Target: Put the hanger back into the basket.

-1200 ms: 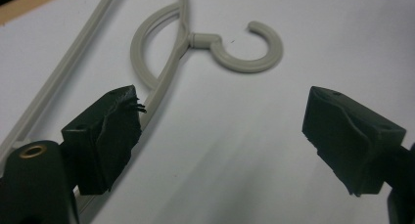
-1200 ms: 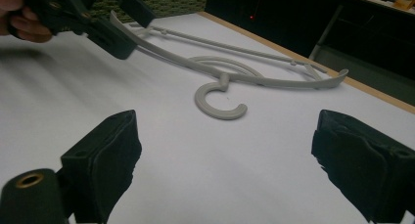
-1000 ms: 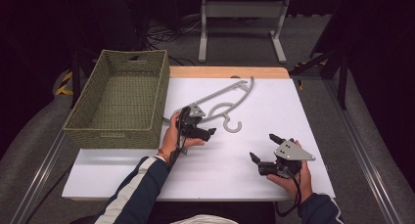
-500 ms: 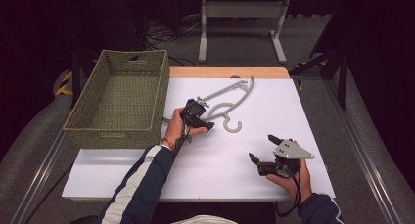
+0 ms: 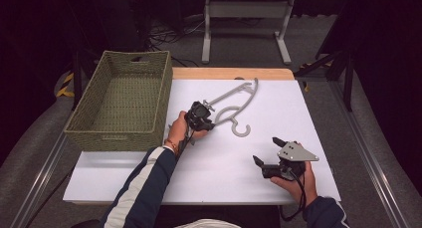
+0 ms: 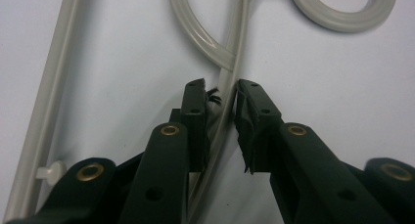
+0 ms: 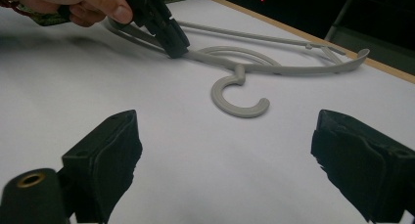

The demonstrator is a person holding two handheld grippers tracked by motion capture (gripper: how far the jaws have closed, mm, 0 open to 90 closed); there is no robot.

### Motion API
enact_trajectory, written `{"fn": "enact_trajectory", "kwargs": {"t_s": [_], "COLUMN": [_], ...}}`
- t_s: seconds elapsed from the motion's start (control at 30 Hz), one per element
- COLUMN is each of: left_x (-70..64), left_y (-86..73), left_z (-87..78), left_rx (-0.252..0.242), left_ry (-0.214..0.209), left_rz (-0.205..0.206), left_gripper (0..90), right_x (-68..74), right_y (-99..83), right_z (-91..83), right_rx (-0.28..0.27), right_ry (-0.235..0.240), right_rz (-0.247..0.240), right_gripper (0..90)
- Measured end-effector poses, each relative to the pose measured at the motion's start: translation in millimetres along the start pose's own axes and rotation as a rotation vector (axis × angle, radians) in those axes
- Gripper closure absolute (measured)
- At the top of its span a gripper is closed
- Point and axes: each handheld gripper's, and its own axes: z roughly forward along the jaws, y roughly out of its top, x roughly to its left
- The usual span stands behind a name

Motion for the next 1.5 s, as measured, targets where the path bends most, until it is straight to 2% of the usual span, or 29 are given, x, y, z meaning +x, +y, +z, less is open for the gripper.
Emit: {"fn": "enact_trajectory", "kwargs": {"t_s": [0.07,0.17,0.33,0.4,0.47,0.6,0.63,0.9,1.0,1.03,1.17,1.23,1.37,1.4,1.5], "left_x": [-0.9,-4.9,-9.9,-10.2,-10.1,-9.0,-8.9,-17.7,-22.6,-23.8,-22.5,-23.8,-22.7,-22.9,-23.3], "left_y": [2.4,6.0,12.1,13.7,16.5,20.2,21.5,33.6,32.9,31.0,23.3,20.8,20.2,20.4,20.4], "left_z": [-0.9,-2.2,-2.2,-2.1,-1.0,-0.6,-0.1,1.7,1.4,1.1,-1.0,-2.6,-12.8,-15.9,-22.7], "left_rx": [0.022,0.064,0.114,0.127,0.144,0.177,0.182,0.282,0.278,0.263,0.200,0.170,0.063,0.041,-0.013], "left_ry": [-0.013,-0.051,-0.072,-0.072,-0.073,-0.090,-0.094,-0.053,-0.023,-0.017,-0.013,0.005,-0.005,-0.011,-0.023], "left_rz": [0.034,0.058,0.115,0.121,0.147,0.147,0.157,0.217,0.257,0.244,0.237,0.225,0.201,0.188,0.183], "left_gripper": [76.6,79.0,80.9,80.8,79.4,78.1,78.0,80.8,82.0,82.0,82.0,82.0,82.1,82.1,82.2], "right_x": [-0.8,-1.5,-2.7,-2.9,-3.1,-2.5,-2.3,-3.6,-3.8,-3.9,-6.8,-8.0,-14.1,-15.7,-19.8], "right_y": [0.0,-0.2,0.1,0.0,-0.2,-0.3,-0.3,-1.1,-1.3,-1.3,-0.5,-0.5,-0.5,-0.7,-0.9], "right_z": [-0.1,-0.3,-1.3,-1.4,-0.7,0.2,0.6,1.6,1.6,1.7,-0.7,-1.6,-5.4,-6.4,-9.3], "right_rx": [-0.001,0.000,0.000,0.000,0.005,0.014,0.020,0.037,0.038,0.037,0.027,0.025,0.007,-0.001,-0.017], "right_ry": [0.000,0.005,0.013,0.016,0.028,0.035,0.036,0.043,0.049,0.048,0.033,0.026,-0.008,-0.016,-0.046], "right_rz": [0.004,0.006,0.016,0.017,0.018,0.014,0.013,0.017,0.018,0.020,0.030,0.032,0.057,0.064,0.082], "right_gripper": [11.3,11.5,11.5,11.5,11.5,11.8,11.9,12.0,12.1,12.1,12.1,12.1,12.1,12.1,12.1]}}
